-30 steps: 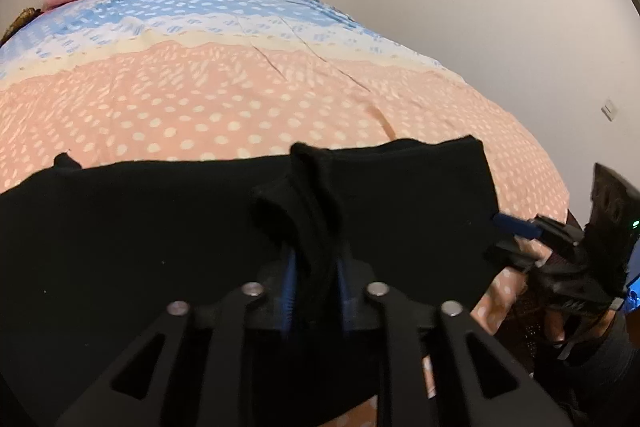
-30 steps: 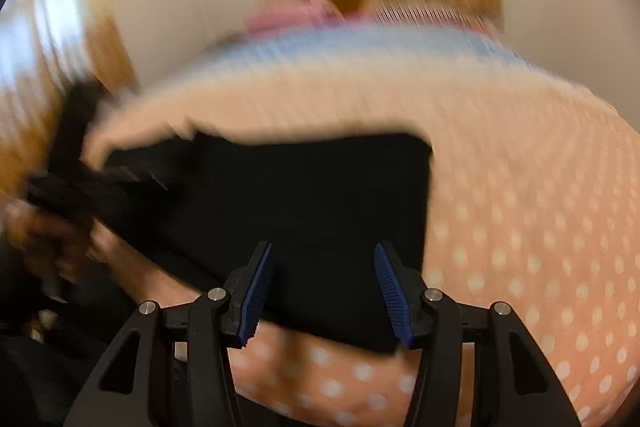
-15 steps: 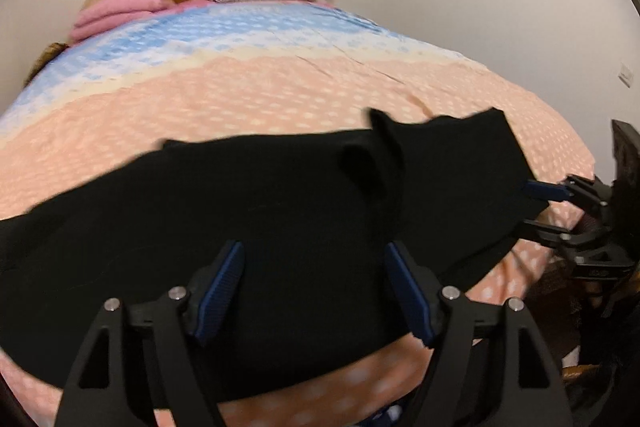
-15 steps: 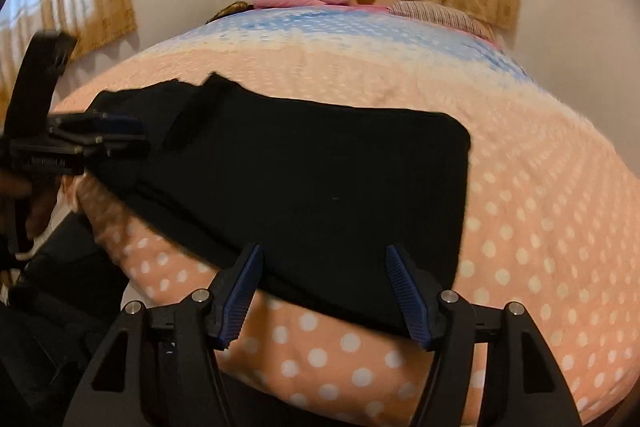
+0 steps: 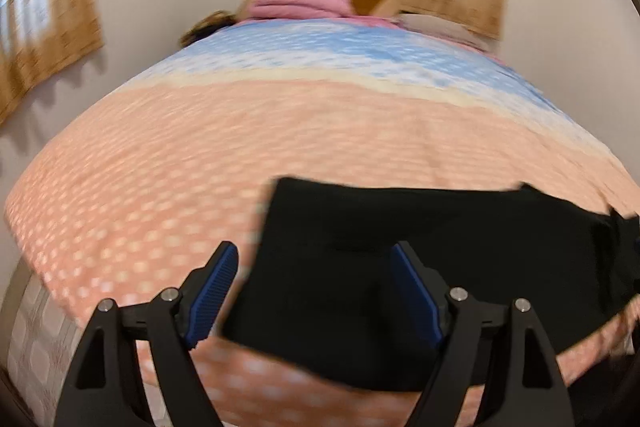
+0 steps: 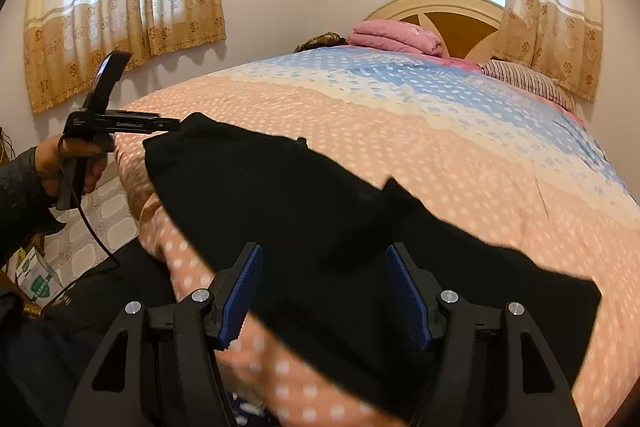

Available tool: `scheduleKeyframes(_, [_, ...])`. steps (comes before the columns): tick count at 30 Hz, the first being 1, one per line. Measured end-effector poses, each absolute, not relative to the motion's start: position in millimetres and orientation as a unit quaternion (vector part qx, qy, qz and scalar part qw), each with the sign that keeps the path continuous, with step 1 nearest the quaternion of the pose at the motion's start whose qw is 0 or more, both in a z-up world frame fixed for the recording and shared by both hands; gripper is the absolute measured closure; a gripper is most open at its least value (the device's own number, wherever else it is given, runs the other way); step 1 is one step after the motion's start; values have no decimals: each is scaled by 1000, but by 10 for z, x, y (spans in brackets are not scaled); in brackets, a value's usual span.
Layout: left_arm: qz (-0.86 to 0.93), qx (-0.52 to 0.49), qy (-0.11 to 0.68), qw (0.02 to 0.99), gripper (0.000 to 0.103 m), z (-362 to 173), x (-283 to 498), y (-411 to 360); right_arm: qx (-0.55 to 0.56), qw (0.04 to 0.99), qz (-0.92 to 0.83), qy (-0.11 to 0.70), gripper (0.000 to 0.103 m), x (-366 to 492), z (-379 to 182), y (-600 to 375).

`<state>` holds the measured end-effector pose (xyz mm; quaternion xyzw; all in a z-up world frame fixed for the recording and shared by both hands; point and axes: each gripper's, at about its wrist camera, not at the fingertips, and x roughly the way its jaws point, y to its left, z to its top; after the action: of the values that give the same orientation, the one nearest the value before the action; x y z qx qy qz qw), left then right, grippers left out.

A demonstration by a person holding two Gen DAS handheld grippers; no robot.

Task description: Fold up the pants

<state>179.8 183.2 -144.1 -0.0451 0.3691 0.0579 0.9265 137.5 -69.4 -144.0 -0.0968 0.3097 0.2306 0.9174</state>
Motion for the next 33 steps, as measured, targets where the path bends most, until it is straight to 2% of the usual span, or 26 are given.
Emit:
scheduleKeyframes(6, [66, -108, 393, 911, 21, -1784, 1837, 2179, -135, 888, 241, 367, 37, 1695, -1779, -511])
scheduleKeyframes(9, [54, -129, 386, 912, 21, -1811, 1782, 2150, -148, 889, 244, 358, 37, 1577, -1789, -508])
scheduleKeyframes(14, [35, -115, 387, 914, 21, -1790, 1758, 2028, -124, 891, 263, 349, 37, 1379, -1696, -593])
scheduleKeyframes(16, [20, -111, 383, 917, 21, -1772, 1747, 1968, -135, 882, 247, 376, 37, 1436, -1840, -519])
scheduleKeyframes(18, [8, -110, 390, 914, 21, -1791, 1809, 1942, -157, 887, 244, 359, 37, 1400, -1863, -467])
scheduleKeyframes(23, [10, -105, 390, 915, 20, -1806, 1854, 1922, -97, 901, 260, 332, 37, 1497, -1607, -517])
scheduleKeyframes(29, [13, -87, 385, 918, 13, -1841, 1833, 1840, -79, 908, 229, 341, 37, 1847, -1697, -536])
scheduleKeyframes(30, [13, -83, 385, 919, 12, -1847, 1832, 1823, -75, 897, 236, 366, 33, 1930, -1788, -495])
scheduleKeyframes(33, [11, -84, 384, 920, 11, -1849, 1841, 1823, -108, 897, 243, 352, 27, 1866, -1805, -414])
